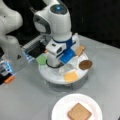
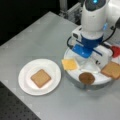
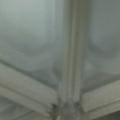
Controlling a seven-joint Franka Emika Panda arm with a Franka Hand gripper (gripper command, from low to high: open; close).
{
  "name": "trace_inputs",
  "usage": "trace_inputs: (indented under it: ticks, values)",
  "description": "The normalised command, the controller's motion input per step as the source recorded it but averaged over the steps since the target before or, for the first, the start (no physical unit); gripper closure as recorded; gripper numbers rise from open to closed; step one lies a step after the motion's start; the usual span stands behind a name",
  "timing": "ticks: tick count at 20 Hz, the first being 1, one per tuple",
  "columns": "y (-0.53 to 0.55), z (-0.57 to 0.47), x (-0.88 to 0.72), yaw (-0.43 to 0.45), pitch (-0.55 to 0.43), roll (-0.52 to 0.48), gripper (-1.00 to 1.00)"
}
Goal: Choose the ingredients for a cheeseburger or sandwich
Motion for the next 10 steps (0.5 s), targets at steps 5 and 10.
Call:
trace_inputs:
  ticks: [5,10]
  values:
    - [0.11,-0.03,-0.30,-0.145,-0.080,0.022,-1.00]
    - [0.11,-0.04,-0.30,-0.114,-0.086,0.029,-1.00]
